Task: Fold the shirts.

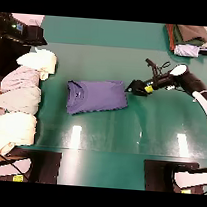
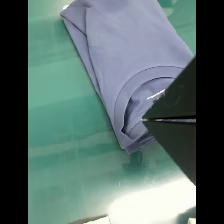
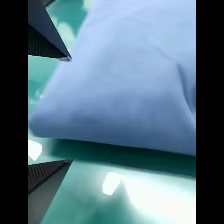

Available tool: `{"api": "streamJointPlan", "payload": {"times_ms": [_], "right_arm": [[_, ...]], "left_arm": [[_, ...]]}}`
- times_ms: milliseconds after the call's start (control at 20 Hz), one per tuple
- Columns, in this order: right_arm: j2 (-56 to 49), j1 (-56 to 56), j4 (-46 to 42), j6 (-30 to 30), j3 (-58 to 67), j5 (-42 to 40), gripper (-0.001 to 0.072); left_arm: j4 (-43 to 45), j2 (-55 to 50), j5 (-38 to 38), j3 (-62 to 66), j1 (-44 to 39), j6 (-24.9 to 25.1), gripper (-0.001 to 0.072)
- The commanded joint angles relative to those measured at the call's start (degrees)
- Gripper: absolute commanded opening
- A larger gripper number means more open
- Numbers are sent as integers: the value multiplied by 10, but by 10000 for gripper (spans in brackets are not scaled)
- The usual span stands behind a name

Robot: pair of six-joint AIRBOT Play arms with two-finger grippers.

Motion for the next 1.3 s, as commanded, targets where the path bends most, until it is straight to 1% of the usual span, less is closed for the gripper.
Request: {"api": "streamJointPlan", "payload": {"times_ms": [0, 200, 250, 300, 350, 400, 450, 550, 650, 750, 850, 1000, 1250], "right_arm": [[-70, 17, 51, -13, 31, 5, 712], [-141, 67, 52, -11, 111, 33, 712], [-152, 76, 51, -11, 124, 44, 676], [-158, 82, 51, -11, 134, 53, 613], [-160, 86, 50, -11, 138, 54, 461], [-159, 89, 51, -11, 137, 50, 248], [-159, 90, 51, -11, 137, 52, 74], [-158, 88, 50, -11, 137, 61, 13], [-137, 75, 50, -11, 124, 57, 13], [-81, 43, 50, -10, 82, 24, 13], [-10, -10, 46, -10, 31, 6, 13], [92, -130, 44, -10, -40, -11, 13], [223, -399, 44, -10, -130, -70, 13]], "left_arm": [[-6, 0, 4, -21, 0, 8, 21], [-6, 0, 4, -22, 0, 8, 21], [-7, 0, 4, -22, 0, 8, 21], [-7, 0, 4, -22, 0, 8, 21], [-8, 0, 4, -22, 0, 8, 21], [-10, 0, 4, -22, 0, 8, 21], [-10, 0, 4, -22, 0, 8, 21], [-12, 0, 4, -22, 0, 8, 21], [-22, 0, 4, -22, 0, 8, 21], [-41, 0, 4, -22, 0, 9, 21], [-45, 0, 7, -22, -13, 23, 21], [-45, 0, 28, -22, -44, 23, 21], [-51, 0, 57, -22, -82, 22, 21]]}}
